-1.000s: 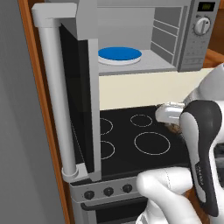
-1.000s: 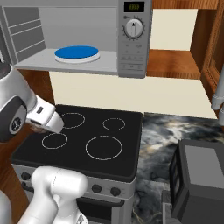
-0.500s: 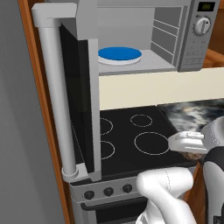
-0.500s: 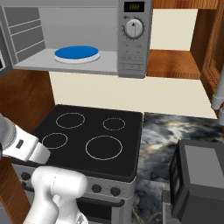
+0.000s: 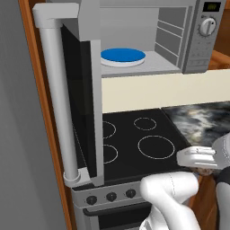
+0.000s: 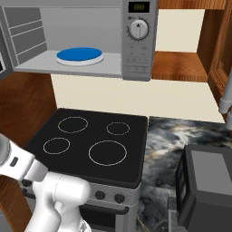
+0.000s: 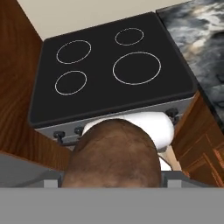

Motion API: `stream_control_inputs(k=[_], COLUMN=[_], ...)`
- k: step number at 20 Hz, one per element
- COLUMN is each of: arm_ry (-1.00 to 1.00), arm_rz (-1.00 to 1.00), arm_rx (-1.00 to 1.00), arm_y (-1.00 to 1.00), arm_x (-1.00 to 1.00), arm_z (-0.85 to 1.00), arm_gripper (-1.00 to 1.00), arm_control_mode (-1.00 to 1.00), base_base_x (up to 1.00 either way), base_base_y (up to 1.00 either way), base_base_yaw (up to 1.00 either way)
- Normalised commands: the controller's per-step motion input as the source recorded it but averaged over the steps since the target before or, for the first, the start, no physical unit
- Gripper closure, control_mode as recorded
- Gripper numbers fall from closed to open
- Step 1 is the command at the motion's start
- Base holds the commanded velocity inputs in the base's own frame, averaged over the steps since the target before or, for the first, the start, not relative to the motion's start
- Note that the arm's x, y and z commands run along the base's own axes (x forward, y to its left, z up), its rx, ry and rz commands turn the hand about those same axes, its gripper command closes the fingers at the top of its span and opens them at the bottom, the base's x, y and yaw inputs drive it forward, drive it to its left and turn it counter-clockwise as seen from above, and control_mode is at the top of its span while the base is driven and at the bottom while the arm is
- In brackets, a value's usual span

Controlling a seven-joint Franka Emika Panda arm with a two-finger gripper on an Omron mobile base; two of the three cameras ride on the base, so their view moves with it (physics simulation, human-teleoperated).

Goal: Retrieve the reheated potato from the microwave, then place the potato, cheese, and condiment on the cutting board.

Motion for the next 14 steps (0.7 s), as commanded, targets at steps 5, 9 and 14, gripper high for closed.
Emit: stream_control_inputs(k=[5, 9, 14], arm_ry=[0.00, 0.00, 0.00], arm_rz=[0.00, 0.00, 0.00], arm_rx=[0.00, 0.00, 0.00], arm_y=[0.01, 0.00, -0.02], arm_x=[0.80, 0.95, 0.47], arm_z=[-0.17, -0.09, -0.08], arm_gripper=[1.00, 1.00, 1.00], arm_control_mode=[-1.00, -1.00, -1.00], base_base_x=[0.00, 0.00, 0.00], base_base_y=[0.00, 0.00, 0.00], base_base_yaw=[0.00, 0.00, 0.00])
